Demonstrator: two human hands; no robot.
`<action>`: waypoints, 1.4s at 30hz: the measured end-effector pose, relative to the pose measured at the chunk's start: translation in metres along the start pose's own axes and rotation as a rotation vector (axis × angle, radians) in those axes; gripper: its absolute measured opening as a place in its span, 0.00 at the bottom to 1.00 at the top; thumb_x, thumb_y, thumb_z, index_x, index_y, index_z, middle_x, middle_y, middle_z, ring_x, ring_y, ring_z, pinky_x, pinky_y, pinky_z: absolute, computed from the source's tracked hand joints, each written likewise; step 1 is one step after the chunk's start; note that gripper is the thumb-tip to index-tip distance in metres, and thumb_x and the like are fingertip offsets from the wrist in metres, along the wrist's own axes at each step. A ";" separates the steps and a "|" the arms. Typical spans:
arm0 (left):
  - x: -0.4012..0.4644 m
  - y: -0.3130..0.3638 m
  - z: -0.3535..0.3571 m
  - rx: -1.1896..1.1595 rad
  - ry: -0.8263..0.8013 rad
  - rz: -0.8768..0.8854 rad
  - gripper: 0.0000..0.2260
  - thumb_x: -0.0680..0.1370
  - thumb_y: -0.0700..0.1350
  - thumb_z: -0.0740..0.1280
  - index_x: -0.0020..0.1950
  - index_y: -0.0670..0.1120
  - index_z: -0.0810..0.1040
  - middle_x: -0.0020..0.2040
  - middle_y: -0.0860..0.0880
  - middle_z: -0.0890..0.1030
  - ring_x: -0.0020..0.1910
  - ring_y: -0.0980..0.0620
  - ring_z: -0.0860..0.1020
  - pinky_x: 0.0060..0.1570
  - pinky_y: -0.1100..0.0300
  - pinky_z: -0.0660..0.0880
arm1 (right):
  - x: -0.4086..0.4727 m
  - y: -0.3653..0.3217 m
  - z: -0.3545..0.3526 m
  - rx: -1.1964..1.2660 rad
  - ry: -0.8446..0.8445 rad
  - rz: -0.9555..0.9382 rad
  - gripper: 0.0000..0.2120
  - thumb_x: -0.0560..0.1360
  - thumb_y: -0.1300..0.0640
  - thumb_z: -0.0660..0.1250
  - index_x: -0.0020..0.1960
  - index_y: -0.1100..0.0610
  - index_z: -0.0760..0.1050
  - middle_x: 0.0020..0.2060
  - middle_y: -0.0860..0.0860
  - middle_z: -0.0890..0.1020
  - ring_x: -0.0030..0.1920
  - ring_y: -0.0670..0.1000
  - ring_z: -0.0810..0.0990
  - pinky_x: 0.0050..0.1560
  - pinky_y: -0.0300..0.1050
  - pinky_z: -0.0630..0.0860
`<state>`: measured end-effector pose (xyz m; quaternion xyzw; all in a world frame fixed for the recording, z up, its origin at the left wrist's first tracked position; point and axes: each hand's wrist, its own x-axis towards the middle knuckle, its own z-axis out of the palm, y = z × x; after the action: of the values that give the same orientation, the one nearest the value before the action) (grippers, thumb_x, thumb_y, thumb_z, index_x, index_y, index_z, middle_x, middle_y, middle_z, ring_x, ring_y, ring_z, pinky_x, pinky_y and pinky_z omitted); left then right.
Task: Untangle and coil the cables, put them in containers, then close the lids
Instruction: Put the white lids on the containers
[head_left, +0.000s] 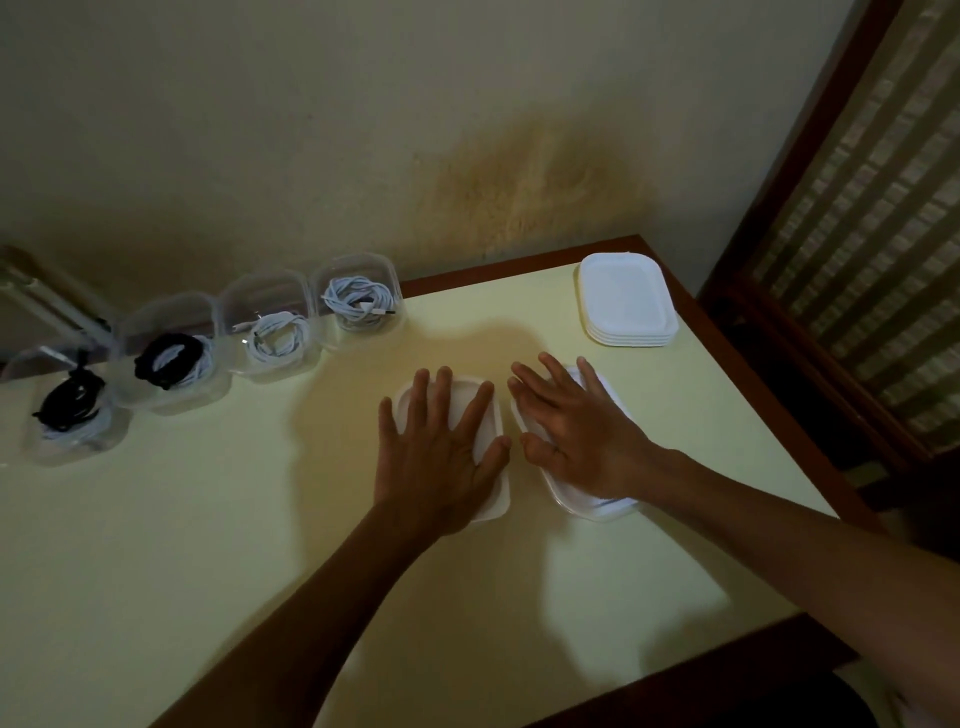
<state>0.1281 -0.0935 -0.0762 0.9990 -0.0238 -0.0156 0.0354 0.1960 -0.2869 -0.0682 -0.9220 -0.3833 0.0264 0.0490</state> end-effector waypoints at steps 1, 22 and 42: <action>-0.001 -0.001 0.001 -0.003 0.009 0.005 0.32 0.76 0.69 0.36 0.78 0.60 0.38 0.80 0.45 0.41 0.79 0.43 0.40 0.73 0.35 0.45 | -0.001 0.000 0.001 -0.007 0.025 -0.002 0.34 0.79 0.40 0.44 0.77 0.58 0.63 0.78 0.54 0.61 0.79 0.60 0.55 0.74 0.67 0.52; 0.065 0.030 -0.056 -0.179 0.092 -0.051 0.19 0.81 0.57 0.58 0.70 0.53 0.69 0.72 0.47 0.70 0.72 0.46 0.67 0.70 0.41 0.61 | 0.003 0.114 -0.044 -0.299 -0.030 0.418 0.17 0.75 0.58 0.63 0.63 0.53 0.74 0.59 0.53 0.77 0.59 0.56 0.75 0.57 0.52 0.72; 0.172 0.127 -0.042 -0.409 0.280 -0.039 0.09 0.74 0.36 0.64 0.51 0.42 0.80 0.49 0.43 0.83 0.46 0.42 0.79 0.43 0.56 0.69 | -0.032 0.177 -0.030 -0.196 0.320 0.053 0.09 0.70 0.63 0.73 0.49 0.55 0.83 0.44 0.51 0.83 0.50 0.57 0.79 0.52 0.57 0.74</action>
<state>0.2954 -0.2251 -0.0302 0.9638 0.0044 0.1178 0.2393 0.3005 -0.4354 -0.0574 -0.9245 -0.3470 -0.1568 0.0183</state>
